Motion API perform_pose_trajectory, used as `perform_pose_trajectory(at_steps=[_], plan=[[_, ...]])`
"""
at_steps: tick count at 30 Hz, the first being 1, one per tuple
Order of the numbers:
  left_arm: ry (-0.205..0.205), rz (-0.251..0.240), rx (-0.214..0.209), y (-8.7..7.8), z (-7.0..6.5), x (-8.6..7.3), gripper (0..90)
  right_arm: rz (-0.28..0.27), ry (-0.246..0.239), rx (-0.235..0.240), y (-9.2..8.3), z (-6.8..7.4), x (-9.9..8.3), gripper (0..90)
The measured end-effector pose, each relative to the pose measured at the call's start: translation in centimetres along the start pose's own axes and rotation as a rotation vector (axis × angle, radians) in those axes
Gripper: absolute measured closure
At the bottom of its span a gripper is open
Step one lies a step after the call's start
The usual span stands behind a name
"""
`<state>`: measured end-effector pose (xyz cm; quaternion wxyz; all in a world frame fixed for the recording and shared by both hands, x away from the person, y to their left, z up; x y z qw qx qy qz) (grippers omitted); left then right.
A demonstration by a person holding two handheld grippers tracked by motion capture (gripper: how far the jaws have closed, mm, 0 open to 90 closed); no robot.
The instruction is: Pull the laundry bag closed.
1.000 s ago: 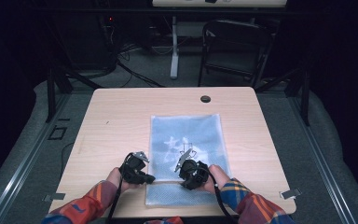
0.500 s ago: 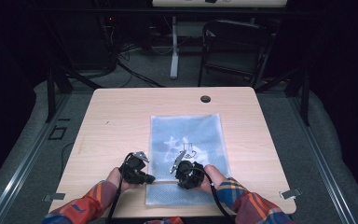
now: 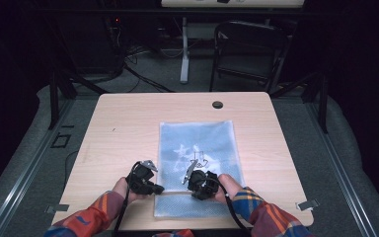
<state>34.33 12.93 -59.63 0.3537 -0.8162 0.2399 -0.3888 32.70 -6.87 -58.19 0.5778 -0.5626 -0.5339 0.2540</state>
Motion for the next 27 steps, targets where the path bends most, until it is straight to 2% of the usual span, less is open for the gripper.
perform_pose_trajectory(at_steps=[21,22,25,27], plan=[[0.0,-0.001,-0.002,0.0,0.0,0.0,90.0,0.015,0.015,-0.015,-0.8,-0.4,-1.1,82.9],[0.0,0.0,-0.001,0.0,0.0,0.0,90.0,0.009,0.017,-0.015,-0.8,-0.4,-1.2,87.0],[-0.001,-0.001,-0.002,0.0,0.0,0.0,90.0,0.024,0.01,-0.019,-0.9,-0.6,-1.4,87.3],[0.0,-0.001,-0.002,0.0,0.0,0.0,90.0,0.019,0.025,-0.018,-0.9,-0.6,-1.8,87.2]])
Point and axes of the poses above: each handheld gripper's, and its own axes: y roughly forward along the jaws, x roughly out of its top, z roughly to its left, the point moved 4 cm from there along y, roughly forward along the jaws, and after that the axes turned 11 degrees about -x, right-handed, at the moved point
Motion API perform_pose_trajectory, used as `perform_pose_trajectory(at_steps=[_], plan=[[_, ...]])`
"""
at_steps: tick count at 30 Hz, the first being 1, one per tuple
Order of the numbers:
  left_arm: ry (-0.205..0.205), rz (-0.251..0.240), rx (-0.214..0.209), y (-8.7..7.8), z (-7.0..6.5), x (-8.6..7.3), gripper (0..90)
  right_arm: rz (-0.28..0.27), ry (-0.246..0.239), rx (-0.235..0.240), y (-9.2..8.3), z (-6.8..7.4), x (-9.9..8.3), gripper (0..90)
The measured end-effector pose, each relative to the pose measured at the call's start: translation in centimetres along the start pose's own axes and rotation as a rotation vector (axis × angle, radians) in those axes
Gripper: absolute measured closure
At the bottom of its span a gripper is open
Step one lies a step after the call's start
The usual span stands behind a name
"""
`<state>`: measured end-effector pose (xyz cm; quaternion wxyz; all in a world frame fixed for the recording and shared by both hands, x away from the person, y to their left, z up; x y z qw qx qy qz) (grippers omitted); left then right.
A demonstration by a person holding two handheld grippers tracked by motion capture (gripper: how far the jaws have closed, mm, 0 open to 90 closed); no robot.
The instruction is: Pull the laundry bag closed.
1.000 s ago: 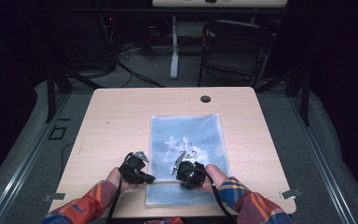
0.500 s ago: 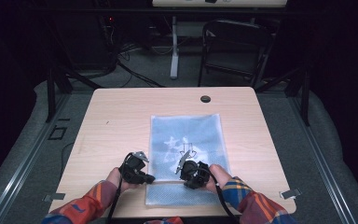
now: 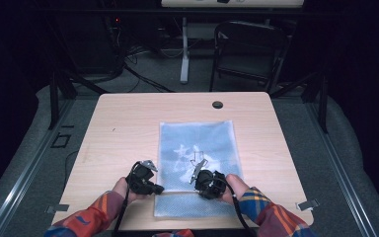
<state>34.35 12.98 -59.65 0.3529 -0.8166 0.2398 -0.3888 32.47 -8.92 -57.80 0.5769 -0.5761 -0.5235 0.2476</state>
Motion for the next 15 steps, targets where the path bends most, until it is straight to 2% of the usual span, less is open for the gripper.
perform_pose_trajectory(at_steps=[9,11,13,15], plan=[[-0.003,-0.001,-0.007,0.0,0.0,0.0,90.0,-0.005,-0.008,-0.001,-0.3,-0.2,-0.4,87.0],[-0.007,-0.004,-0.009,0.0,0.0,0.0,90.0,-0.016,0.001,0.0,-0.4,-0.4,-0.4,85.2],[-0.003,-0.001,-0.008,0.0,0.1,0.0,90.0,-0.041,0.039,0.009,-0.6,-0.9,-0.4,81.4],[-0.001,0.001,-0.008,0.0,0.0,0.0,90.0,-0.054,0.052,0.022,-0.7,-1.2,-0.4,80.9]])
Point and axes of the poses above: each handheld gripper's, and its own axes: y roughly forward along the jaws, x roughly out of its top, z roughly to its left, the point moved 4 cm from there along y, roughly forward along the jaws, and after that the axes turned 11 degrees about -x, right-handed, at the moved point
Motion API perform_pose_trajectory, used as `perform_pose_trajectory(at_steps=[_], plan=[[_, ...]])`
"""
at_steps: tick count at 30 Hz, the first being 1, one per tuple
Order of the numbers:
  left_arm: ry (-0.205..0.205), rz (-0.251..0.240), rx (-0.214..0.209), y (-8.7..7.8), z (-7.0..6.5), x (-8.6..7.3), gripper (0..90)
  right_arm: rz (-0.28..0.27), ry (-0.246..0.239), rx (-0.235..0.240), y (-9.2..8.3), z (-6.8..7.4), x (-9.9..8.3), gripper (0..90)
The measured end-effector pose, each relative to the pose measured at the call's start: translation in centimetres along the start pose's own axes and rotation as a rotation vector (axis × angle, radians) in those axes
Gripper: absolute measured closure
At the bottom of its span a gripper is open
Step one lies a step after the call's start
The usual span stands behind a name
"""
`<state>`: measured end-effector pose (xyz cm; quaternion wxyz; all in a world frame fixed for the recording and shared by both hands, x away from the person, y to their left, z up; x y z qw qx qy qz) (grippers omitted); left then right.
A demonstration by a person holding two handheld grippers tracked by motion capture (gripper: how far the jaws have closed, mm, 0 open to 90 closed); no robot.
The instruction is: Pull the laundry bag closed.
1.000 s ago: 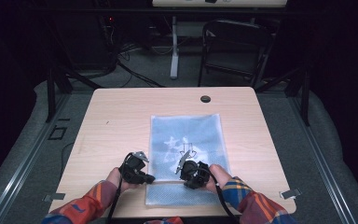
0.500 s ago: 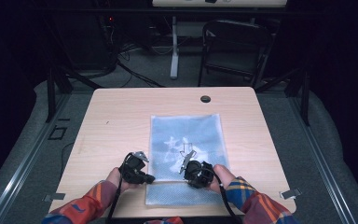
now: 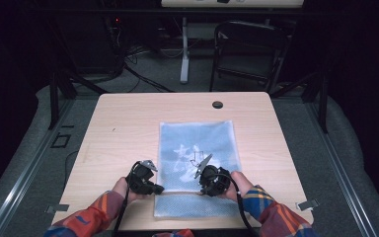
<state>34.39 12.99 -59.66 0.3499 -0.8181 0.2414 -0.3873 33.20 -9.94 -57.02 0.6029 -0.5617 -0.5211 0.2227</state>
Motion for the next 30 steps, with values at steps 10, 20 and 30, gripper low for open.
perform_pose_trajectory(at_steps=[10,20,30], plan=[[0.001,0.001,0.0,0.0,0.0,0.0,90.0,0.035,-0.063,0.016,1.5,1.0,0.6,77.7],[0.0,0.0,-0.001,0.0,0.0,0.0,90.0,0.051,-0.075,0.01,1.5,1.3,0.7,82.2],[-0.001,-0.001,-0.001,0.0,0.0,0.0,90.0,0.071,-0.084,-0.001,1.0,1.2,0.5,82.3]])
Point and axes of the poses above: each handheld gripper's, and its own axes: y roughly forward along the jaws, x roughly out of its top, z roughly to its left, the point moved 4 cm from there along y, roughly forward along the jaws, and after that the axes turned 11 degrees about -x, right-handed, at the moved point
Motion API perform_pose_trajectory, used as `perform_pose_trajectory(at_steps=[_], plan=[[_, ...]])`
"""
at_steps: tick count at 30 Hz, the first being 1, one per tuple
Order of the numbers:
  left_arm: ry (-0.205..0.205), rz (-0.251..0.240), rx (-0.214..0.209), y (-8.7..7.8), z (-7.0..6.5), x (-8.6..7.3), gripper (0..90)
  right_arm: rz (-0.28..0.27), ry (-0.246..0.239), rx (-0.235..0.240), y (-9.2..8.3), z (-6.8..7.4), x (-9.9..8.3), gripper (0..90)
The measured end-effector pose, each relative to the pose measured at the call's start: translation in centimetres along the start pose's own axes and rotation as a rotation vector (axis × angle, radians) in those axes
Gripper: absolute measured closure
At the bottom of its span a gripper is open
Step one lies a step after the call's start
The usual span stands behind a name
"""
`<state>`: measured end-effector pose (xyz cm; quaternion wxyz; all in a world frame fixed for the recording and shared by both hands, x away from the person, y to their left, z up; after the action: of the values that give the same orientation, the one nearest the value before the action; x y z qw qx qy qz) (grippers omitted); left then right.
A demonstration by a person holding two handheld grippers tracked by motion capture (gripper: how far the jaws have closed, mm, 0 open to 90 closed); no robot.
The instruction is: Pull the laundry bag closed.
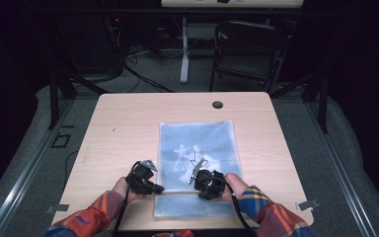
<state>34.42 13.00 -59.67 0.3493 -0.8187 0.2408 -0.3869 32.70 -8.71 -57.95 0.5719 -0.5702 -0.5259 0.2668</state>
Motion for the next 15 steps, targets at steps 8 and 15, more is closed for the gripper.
perform_pose_trajectory(at_steps=[8,15], plan=[[-0.002,0.001,-0.002,0.0,0.0,0.0,90.0,0.018,0.013,0.002,-0.3,-0.2,-0.7,82.3],[-0.002,0.0,-0.002,0.0,0.0,0.0,90.0,0.024,0.022,-0.001,-0.7,-0.4,-1.3,82.3]])
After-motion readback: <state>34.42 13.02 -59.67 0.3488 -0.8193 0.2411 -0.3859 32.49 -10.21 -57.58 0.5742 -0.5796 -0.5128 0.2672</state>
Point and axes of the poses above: each handheld gripper's, and its own axes: y roughly forward along the jaws, x roughly out of its top, z roughly to its left, the point moved 4 cm from there along y, roughly forward along the jaws, and after that the axes turned 11 degrees about -x, right-handed, at the moved point
